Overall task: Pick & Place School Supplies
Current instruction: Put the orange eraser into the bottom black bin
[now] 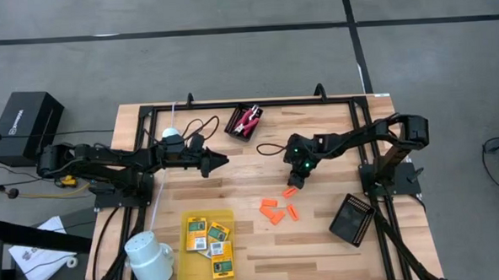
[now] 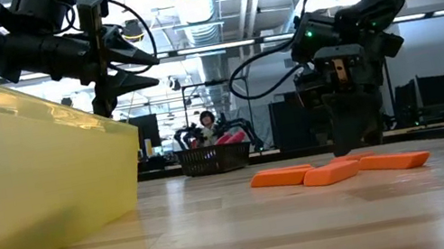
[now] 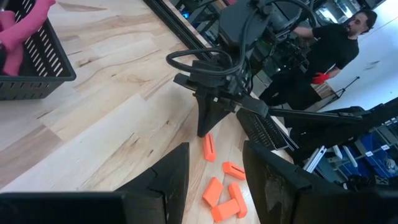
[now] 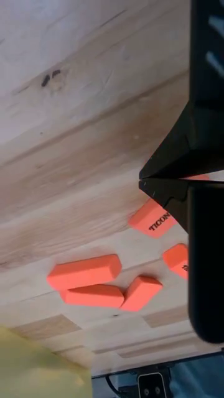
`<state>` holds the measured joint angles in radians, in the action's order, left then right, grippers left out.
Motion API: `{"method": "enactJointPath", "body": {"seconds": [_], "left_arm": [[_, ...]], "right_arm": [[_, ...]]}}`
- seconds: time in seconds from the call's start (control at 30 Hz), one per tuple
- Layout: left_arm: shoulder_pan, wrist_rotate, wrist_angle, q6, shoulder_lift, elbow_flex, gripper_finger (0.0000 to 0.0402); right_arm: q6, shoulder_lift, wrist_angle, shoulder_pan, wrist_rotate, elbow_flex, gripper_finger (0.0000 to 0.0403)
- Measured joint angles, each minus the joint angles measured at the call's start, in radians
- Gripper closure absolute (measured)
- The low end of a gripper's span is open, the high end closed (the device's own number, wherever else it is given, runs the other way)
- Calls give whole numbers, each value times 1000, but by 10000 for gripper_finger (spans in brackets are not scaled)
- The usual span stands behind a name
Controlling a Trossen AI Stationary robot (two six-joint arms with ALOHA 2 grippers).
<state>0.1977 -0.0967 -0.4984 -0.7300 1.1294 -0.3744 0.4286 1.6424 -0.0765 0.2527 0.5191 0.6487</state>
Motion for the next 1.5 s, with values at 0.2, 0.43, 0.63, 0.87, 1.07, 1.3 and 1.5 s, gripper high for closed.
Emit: {"method": "enactJointPath", "body": {"seconds": [0.2, 0.43, 0.63, 0.87, 1.07, 1.3, 1.5], "left_arm": [[0, -1, 0, 0, 0, 0, 257], [0, -1, 0, 0, 0, 0, 257], [0, -1, 1, 0, 0, 0, 257], [0, -1, 2, 0, 0, 0, 257], [1, -1, 4, 0, 0, 0, 257], [10, -1, 5, -1, 0, 2, 257], [35, -5, 4, -8, 0, 33, 257]], "right_arm": [[-7, 0, 2, 0, 3, 0, 403], [-10, 0, 2, -7, 109, 0, 403], [-11, 0, 5, -34, 118, 0, 403], [5, 78, 31, -39, 113, 8, 403], [-10, 154, 38, -48, 97, 69, 403], [-68, 180, -14, -3, 65, 149, 403], [-86, 180, -33, 44, 75, 154, 403]]}}
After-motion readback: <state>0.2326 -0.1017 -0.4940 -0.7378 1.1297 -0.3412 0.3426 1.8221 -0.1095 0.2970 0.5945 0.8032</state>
